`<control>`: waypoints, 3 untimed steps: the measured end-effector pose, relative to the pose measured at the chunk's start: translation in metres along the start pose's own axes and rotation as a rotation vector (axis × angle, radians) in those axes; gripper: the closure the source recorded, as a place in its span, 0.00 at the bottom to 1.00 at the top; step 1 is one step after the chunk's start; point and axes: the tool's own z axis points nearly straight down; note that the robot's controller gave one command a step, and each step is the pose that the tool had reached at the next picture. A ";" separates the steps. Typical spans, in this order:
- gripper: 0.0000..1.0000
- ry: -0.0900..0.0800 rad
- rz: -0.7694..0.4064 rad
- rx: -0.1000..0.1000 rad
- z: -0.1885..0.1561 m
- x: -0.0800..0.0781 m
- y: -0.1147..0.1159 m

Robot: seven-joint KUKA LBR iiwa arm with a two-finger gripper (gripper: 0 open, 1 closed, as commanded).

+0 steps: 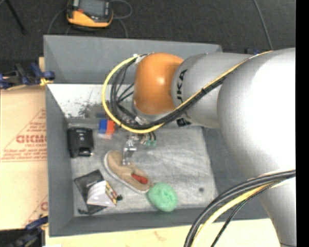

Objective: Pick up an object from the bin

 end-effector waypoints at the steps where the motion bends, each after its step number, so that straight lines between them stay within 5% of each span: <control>1: 0.00 0.001 0.001 0.000 0.000 0.000 0.000; 2: 0.00 -0.004 0.061 0.000 0.003 0.009 0.000; 3: 1.00 0.023 0.109 0.005 0.008 0.035 0.015</control>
Offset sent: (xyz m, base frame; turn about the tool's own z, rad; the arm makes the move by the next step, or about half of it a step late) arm -0.0337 0.0056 -0.0155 0.1780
